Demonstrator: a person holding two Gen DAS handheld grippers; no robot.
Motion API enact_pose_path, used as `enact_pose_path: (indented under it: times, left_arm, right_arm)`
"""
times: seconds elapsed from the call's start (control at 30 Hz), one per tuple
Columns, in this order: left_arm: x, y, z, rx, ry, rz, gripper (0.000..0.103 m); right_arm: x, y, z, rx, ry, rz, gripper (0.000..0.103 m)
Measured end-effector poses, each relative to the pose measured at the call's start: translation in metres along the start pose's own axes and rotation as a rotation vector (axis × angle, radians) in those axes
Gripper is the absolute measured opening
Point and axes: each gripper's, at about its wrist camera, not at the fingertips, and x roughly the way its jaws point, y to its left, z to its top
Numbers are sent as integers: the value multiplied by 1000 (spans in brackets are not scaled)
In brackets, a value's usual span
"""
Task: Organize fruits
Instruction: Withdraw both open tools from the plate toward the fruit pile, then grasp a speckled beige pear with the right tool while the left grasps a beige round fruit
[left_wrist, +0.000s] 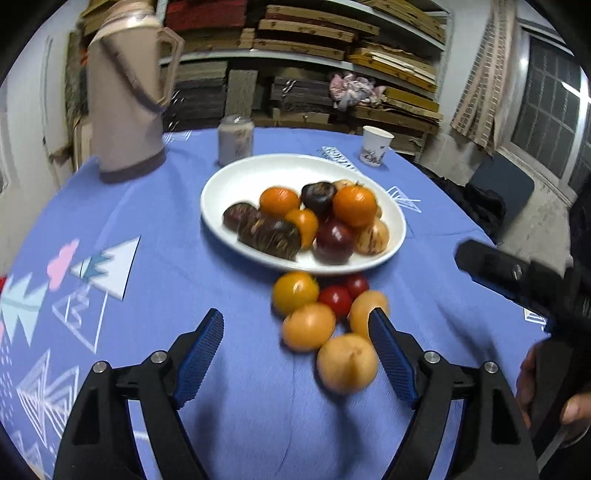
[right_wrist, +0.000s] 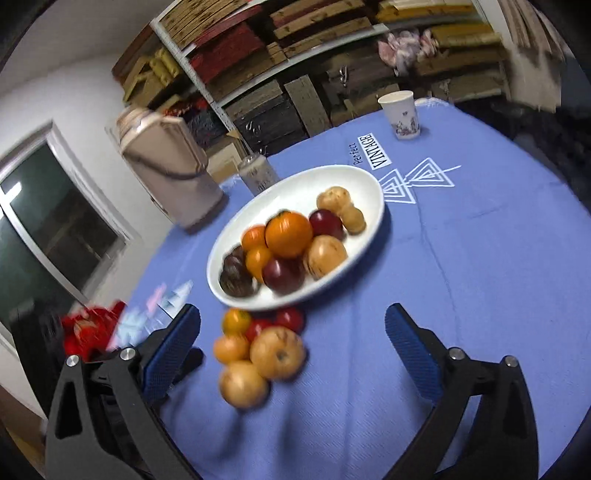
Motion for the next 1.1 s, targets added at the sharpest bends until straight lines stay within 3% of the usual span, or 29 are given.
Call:
enact_pose_path:
  times: [0.17, 0.3, 0.47, 0.63, 0.87, 0.97, 1.03, 1.1]
  left_arm:
    - [4, 6, -15, 7, 61, 11, 82]
    - [0, 8, -24, 11, 32, 47, 82]
    - [-1, 10, -29, 29, -19, 62, 83]
    - [4, 14, -28, 17, -3, -3, 84]
    - [1, 24, -28, -33, 0, -18, 84]
    - [1, 24, -28, -34, 4, -18, 85]
    - [1, 23, -29, -29, 8, -16, 85]
    - [1, 22, -29, -24, 13, -16, 85]
  right_arm:
    - [9, 12, -20, -82, 64, -55, 98]
    - [19, 19, -27, -138, 99, -113, 98]
    - [31, 14, -23, -80, 125, -96, 98]
    - [43, 20, -21, -102, 142, -114, 98]
    - [66, 29, -19, -123, 190, -176, 98]
    - [70, 29, -20, -120, 201, -174, 89]
    - [73, 28, -19, -121, 217, -169, 75]
    - [76, 26, -18, -102, 235, -146, 72]
